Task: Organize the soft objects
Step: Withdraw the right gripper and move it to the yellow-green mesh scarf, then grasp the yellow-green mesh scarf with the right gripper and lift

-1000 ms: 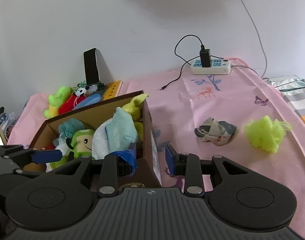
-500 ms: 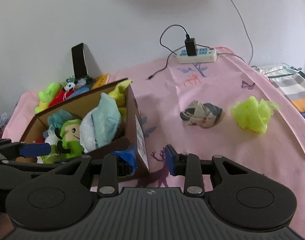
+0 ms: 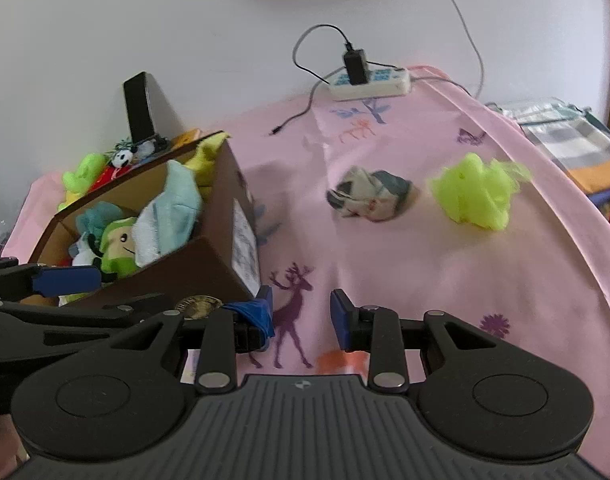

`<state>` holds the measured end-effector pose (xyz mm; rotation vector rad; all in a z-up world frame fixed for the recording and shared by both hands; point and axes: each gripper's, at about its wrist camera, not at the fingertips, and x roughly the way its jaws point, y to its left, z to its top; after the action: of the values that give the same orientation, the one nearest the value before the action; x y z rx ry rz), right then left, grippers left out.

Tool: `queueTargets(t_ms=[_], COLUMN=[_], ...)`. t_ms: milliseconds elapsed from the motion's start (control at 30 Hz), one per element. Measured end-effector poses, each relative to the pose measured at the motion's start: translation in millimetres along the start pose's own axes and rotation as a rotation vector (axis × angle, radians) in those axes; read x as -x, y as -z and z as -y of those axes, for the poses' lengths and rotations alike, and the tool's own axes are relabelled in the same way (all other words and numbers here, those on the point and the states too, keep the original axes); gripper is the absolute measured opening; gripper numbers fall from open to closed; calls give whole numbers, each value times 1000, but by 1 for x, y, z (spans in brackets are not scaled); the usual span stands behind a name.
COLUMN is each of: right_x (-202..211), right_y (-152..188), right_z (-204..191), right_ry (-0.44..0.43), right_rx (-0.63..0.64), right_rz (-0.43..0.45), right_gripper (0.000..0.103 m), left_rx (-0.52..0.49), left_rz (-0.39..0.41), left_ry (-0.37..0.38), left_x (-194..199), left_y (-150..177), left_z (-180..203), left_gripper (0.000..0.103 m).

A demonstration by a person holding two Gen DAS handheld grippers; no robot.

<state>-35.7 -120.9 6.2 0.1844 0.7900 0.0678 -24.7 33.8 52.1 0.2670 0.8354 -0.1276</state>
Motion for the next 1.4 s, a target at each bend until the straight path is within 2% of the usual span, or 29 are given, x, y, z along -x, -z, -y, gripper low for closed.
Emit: queueTargets(t_ms=[267, 600, 700, 767, 800, 1167, 1400], right_x=[3, 1, -4, -8, -10, -35, -46], right_y=[2, -11, -17, -22, -24, -57, -88], right_z=[33, 89, 108, 120, 126, 182, 214], right_ry=[38, 68, 70, 69, 68, 33, -49], right_rx=[-45, -94, -109, -118, -121, -130, -180], right_rz=[-21, -69, -85, -94, -98, -113, -74], right_gripper=[14, 14, 14, 14, 14, 15, 15], left_rx=[-40, -50, -42, -37, -32, 26, 53], left_rz=[-18, -89, -111, -121, -122, -170, -151], left_ry=[47, 108, 118, 113, 111, 112, 164], left_x=[-9, -38, -50, -57, -61, -101, -119], left_y=[-7, -21, -27, -32, -34, -61, -80], left_z=[34, 83, 96, 103, 107, 138, 159], left_gripper=[69, 74, 80, 92, 95, 94, 94])
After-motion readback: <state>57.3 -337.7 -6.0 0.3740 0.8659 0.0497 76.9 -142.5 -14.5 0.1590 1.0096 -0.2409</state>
